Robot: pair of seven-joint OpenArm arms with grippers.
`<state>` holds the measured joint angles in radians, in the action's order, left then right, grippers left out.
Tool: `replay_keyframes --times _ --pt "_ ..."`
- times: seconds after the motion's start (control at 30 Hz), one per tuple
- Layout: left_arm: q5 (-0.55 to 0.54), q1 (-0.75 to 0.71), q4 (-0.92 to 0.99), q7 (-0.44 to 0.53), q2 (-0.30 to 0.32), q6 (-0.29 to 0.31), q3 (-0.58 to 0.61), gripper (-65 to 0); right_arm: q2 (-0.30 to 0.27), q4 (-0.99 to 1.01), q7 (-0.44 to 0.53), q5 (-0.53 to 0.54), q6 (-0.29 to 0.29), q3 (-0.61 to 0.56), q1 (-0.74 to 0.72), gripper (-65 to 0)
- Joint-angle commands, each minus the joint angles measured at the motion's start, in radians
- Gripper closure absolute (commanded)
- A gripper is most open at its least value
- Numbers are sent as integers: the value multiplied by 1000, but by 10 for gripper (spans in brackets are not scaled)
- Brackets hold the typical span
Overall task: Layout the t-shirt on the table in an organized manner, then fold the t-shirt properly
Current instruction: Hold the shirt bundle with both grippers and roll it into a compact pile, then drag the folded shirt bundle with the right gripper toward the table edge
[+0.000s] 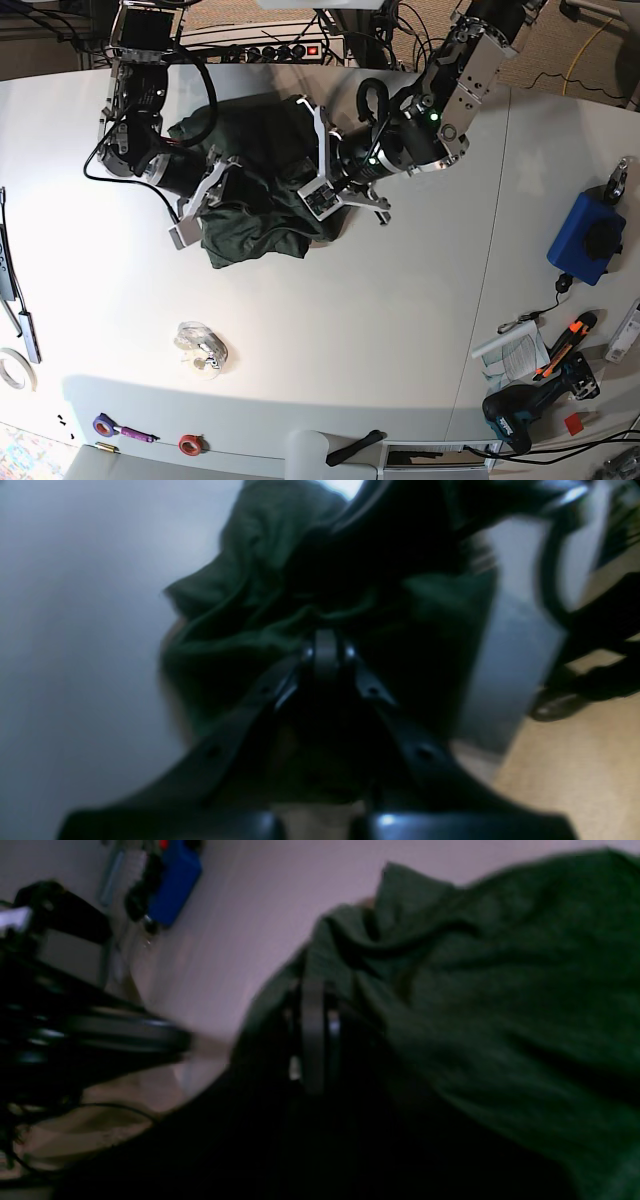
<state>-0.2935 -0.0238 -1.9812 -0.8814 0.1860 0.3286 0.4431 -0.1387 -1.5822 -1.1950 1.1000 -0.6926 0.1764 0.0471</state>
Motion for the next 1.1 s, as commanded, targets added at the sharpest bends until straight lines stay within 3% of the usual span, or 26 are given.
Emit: replay_keyframes --times 0.0,0.2,0.37,0.53,0.73,1.07 --pt "10 13 -17 27 -6 -6 -2 0 18 -16 16 29 -6 -4 -10 0" --pt "138 12 -17 37 -6 -106 -2 0 70 -15 16 -41 -6 -111 36 0" --pt "221 7 -17 36 -5 -164 -2 0 69 -14 153 -313 -6 -150 88 0" --pt "231 5 -17 36 -5 -164 -2 0 47 -13 177 -513 21 -114 94 0" --pt "231 5 -17 36 -5 -164 -2 0 -60 -13 175 -613 94 -3 97 0" --pt "231 5 -17 36 -6 -164 -2 0 -277 -13 185 -626 96 172 154 0"
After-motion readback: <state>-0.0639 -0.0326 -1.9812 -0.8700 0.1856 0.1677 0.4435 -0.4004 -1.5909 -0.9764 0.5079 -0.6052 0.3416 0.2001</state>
